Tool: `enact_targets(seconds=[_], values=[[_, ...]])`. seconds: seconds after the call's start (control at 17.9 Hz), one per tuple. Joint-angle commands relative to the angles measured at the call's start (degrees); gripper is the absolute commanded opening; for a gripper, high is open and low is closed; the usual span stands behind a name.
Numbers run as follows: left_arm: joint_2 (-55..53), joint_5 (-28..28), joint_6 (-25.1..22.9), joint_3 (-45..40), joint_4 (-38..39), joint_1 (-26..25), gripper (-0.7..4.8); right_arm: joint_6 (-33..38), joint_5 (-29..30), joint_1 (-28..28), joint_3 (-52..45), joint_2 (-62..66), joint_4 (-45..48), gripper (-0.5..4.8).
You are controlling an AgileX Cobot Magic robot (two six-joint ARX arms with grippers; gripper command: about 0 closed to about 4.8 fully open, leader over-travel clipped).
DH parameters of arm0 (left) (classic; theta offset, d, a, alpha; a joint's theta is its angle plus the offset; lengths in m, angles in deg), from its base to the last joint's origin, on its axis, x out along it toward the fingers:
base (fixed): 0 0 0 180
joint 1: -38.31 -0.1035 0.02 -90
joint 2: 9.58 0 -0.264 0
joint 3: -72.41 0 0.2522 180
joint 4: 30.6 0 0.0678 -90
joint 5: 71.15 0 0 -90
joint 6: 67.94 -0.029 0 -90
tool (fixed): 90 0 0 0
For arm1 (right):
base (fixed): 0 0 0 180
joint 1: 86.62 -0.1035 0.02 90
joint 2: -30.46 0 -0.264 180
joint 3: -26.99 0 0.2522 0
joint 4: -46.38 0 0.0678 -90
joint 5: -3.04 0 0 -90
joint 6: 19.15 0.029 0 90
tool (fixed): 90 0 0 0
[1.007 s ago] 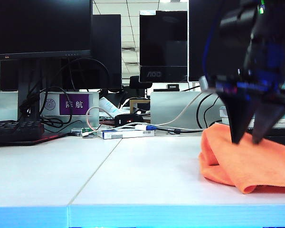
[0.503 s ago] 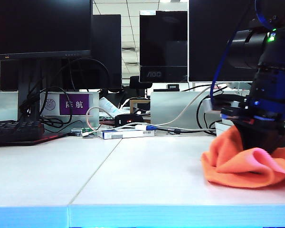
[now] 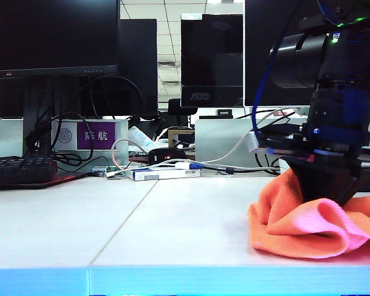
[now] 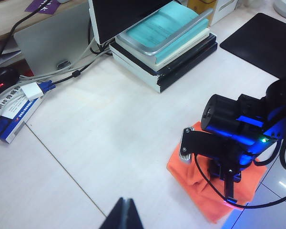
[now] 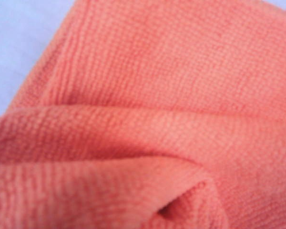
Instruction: Wipe the table from back to front using the rag.
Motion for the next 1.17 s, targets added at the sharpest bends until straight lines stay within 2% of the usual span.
enact_targets(seconds=[0.06, 0.22, 0.39, 0.67, 0.89, 1.17], values=[[0.11, 0.31, -0.13, 0.35, -0.74, 0.04, -0.03, 6.69, 0.7, -0.24, -0.52, 0.39, -0.37, -0.06], [0.13, 0.31, -0.13, 0.35, -0.74, 0.04, -0.03, 7.69, -0.09, -0.24, -0.57, 0.46, 2.78, -0.06], [0.13, 0.31, -0.11, 0.35, -0.74, 0.04, -0.03, 7.74, -6.93, -0.22, -0.57, 0.46, 8.44, -0.06], [0.13, 0.31, -0.11, 0.35, -0.72, 0.04, -0.03, 7.72, -11.56, -0.17, -0.57, 1.31, 17.27, -0.06], [0.13, 0.31, -0.09, 0.35, -0.55, 0.04, -0.03, 7.69, -12.13, -0.15, -0.57, 4.52, 25.42, -0.06], [0.11, 0.31, -0.09, 0.35, -0.26, 0.04, -0.03, 7.65, -13.38, 0.5, -0.55, 7.61, 29.7, -0.06]])
